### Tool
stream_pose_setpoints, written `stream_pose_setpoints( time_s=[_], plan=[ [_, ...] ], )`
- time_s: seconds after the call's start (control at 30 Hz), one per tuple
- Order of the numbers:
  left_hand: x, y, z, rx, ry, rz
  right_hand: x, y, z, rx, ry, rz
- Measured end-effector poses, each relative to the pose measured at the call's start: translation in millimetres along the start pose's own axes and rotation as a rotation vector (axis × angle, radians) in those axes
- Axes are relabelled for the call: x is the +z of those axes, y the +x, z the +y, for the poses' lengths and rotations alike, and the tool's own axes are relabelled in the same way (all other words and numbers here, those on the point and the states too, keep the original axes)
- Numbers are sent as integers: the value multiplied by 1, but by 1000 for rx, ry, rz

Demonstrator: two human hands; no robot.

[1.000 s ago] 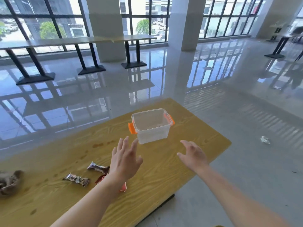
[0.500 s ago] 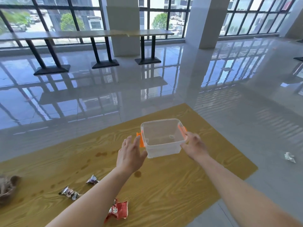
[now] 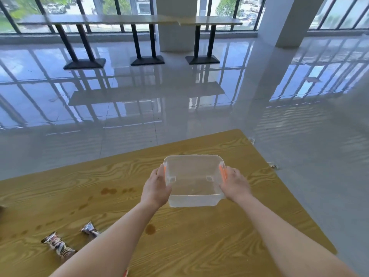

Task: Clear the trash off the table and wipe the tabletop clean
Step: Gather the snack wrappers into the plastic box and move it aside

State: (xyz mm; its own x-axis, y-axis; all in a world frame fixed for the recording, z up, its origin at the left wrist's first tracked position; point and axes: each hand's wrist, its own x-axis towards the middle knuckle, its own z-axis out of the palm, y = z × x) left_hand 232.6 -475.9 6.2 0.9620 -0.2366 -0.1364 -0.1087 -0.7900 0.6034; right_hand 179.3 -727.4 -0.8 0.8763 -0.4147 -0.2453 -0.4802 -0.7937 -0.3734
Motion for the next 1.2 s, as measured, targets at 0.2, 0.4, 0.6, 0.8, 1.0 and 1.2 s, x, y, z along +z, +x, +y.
stream_pose_setpoints(
  time_s=[0.2,0.4,0.6,0.8,1.0,1.2],
  plan=[
    [-12,-7,-9,16,-13,79,3,2,-15,-111,50,82],
    [-57,-38,-46,11,6,227,7,-11,-73,-298,96,70],
    [-121,-99,-109,-59,31,392,34,-46,-164,-527,136,65],
    [-183,-172,-186,-202,52,520,75,-96,-266,-731,153,0],
    [-224,-238,-259,-377,51,628,126,-149,-351,-853,142,-100],
    [-235,-312,-310,-528,32,663,180,-203,-395,-952,105,-194]
  ],
)
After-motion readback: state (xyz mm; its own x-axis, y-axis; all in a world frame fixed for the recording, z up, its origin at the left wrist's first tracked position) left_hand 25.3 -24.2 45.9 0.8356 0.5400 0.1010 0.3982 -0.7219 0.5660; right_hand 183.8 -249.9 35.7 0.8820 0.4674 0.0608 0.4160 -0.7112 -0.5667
